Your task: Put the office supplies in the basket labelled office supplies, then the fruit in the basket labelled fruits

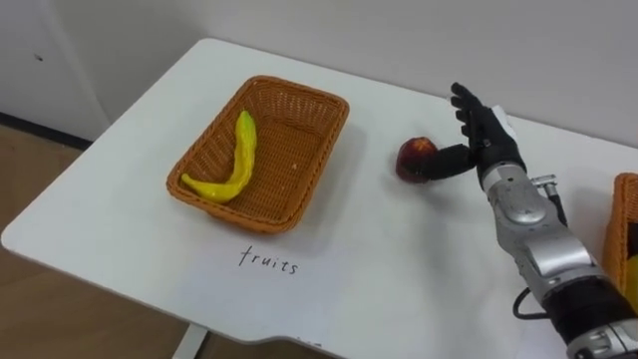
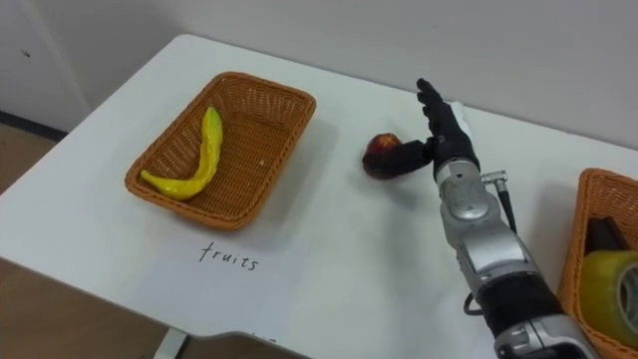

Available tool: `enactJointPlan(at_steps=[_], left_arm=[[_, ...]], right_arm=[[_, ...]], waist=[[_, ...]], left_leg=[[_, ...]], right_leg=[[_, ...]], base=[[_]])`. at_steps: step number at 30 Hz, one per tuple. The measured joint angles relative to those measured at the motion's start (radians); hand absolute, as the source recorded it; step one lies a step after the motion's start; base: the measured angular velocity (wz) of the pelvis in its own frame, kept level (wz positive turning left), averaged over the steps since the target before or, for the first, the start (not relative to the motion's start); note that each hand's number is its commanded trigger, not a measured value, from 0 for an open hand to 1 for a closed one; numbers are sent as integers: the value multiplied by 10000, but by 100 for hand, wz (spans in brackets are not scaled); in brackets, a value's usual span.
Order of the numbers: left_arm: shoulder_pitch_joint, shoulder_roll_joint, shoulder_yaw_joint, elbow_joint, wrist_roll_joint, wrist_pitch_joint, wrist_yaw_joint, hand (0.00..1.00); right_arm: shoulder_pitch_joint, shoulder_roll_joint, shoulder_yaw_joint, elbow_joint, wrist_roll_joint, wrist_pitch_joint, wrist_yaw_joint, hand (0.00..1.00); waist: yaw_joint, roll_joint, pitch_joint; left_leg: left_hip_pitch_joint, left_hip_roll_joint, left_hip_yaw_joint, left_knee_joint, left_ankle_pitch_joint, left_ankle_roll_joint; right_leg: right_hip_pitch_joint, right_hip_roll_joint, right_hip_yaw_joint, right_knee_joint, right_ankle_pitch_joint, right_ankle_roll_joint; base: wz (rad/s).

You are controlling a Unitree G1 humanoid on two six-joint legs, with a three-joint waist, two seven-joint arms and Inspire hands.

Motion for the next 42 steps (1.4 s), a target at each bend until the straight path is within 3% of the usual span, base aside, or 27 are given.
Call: enactJointPlan(at_steps=[42], left_arm=[[109,0,-2,9,7,41,56,0]], right_arm=[[187,158,205,162,-50,5,171,0]], waist=[[241,-32,39]], left_leg=[[-125,-71,-267,52,5,6]], right_leg=[[-8,-40,-241,-14,-13,22]], base=[[1]])
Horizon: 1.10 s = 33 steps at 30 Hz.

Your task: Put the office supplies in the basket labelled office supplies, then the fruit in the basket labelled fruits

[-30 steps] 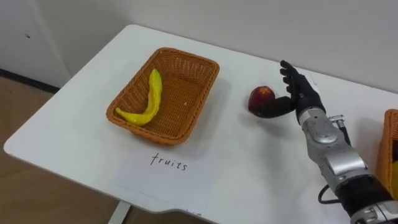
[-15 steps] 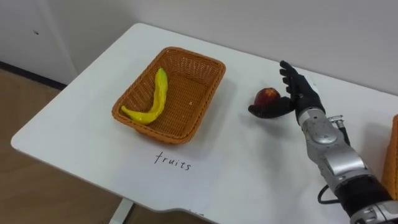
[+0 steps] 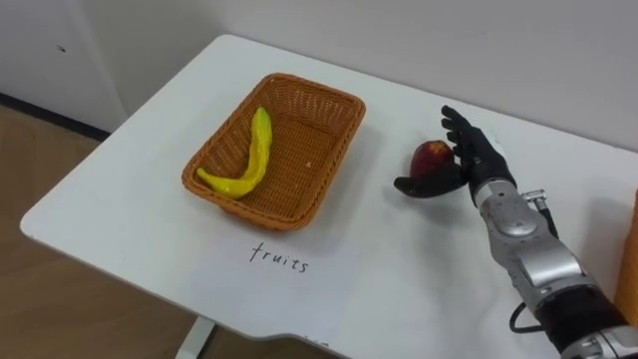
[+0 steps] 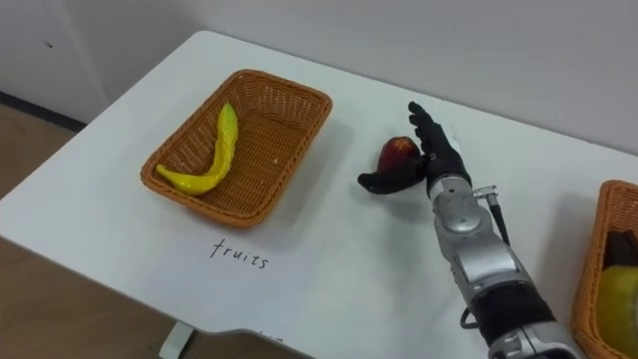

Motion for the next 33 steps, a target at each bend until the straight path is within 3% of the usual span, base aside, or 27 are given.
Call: enactJointPlan(at_steps=[13,33], left_arm=[[-125,8,-224,384,-34,-137,-113,0],[-128,53,-270,403,-34,-144,-374,0]], right_arm=[[-29,-12,-6,1294,-119,-231,24,0],[-89,-24,-28,1528,-121,-430,24,0]], waist=[[140,-47,75],[187,-61,66]], left_leg=[[-38,-51,-51,39,18,30],[-58,-61,-96,38,26,32]], right_leg=[[21,-61,-128,9,-11,19],[21,-64,-179,7,-11,20]], base=[[2],[0]])
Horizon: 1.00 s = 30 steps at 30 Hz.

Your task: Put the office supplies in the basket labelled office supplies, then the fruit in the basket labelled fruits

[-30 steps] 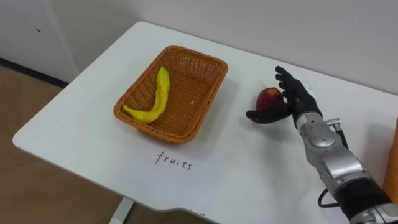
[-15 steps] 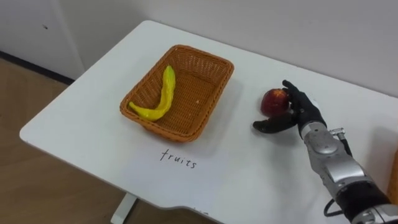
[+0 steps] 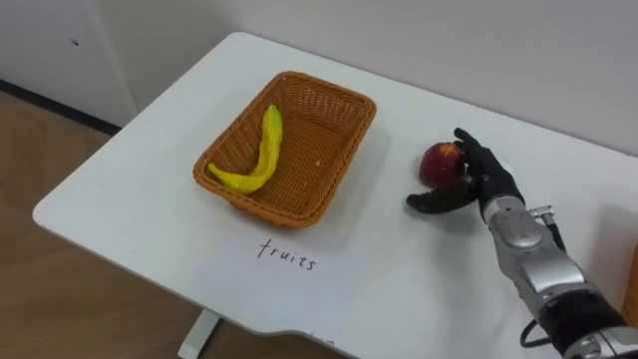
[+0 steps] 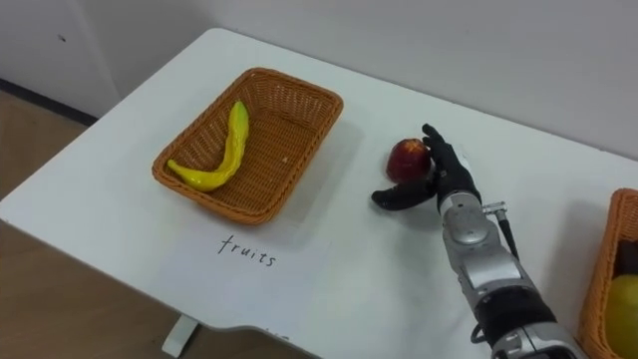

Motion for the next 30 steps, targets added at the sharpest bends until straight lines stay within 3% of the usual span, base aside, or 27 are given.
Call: enactJointPlan(at_steps=[7,8,10,11,19,30], left_arm=[[4,1,-3,5,4,-5,-6,0],[5,1,-3,6,4,-6,-6,0],[7,1,-3,6,2,-9,-6,0],[8,1,-4,24,2,-20,-6,0],[22,31,-5,64,2,-80,-206,0],[85,49,-4,61,2,-108,-313,0]], right_arm=[[0,0,0,24,-2,-21,1,0],[0,0,-1,42,-3,-36,2,11],[0,0,-2,101,-8,-102,10,75],[0,0,-18,118,-94,-103,47,100],[-50,-256,-132,150,-735,-111,195,100],[-262,-251,-177,410,-991,-173,438,100]], waist=[[2,0,-1],[2,-1,-1],[2,-7,-3],[3,12,9],[46,11,8],[71,-18,-22]], left_leg=[[1,-3,-2,-2,2,1],[1,-5,-3,-3,4,4],[-1,-9,-5,-4,8,9],[-6,-10,-5,-5,8,10],[-9,-6,-6,-10,8,10],[7,-4,-7,-25,9,11]], right_leg=[[2,-6,-10,1,0,0],[3,-10,-19,2,-1,1],[8,-21,-46,4,-2,5],[7,-25,-55,5,-4,8],[-7,-24,-60,7,-6,12],[-13,-23,-61,4,-7,12]], base=[[0],[0],[0],[0],[0],[0]])
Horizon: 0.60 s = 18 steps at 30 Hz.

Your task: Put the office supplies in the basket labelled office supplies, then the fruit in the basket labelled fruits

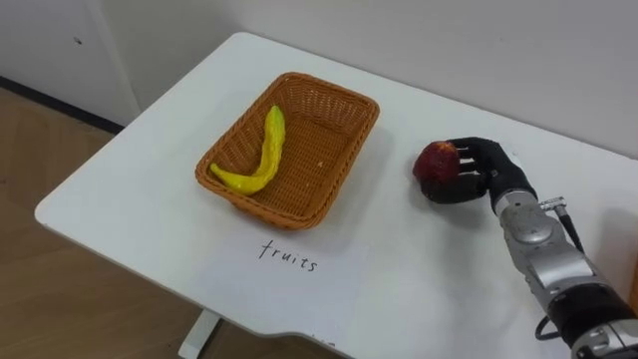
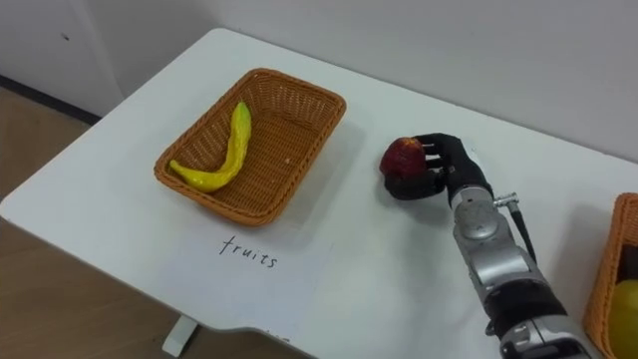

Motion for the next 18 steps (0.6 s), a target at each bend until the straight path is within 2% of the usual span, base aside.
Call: enactJointPlan(at_steps=[14,18], left_arm=[[15,3,4,15,-3,-71,11,0],[-15,14,88,-15,-5,-80,29,0]], right_arm=[[0,12,0,-5,-20,-20,215,100],[1,10,-5,-77,-91,-20,212,100]], waist=[[-29,-34,-18],[-77,-104,-62]], left_leg=[[-20,-5,-7,9,2,-2],[-89,-5,-30,25,5,-5]], right_leg=[[9,-3,-20,1,0,0],[-24,-2,-43,-4,-1,1]], base=[[0],[0]])
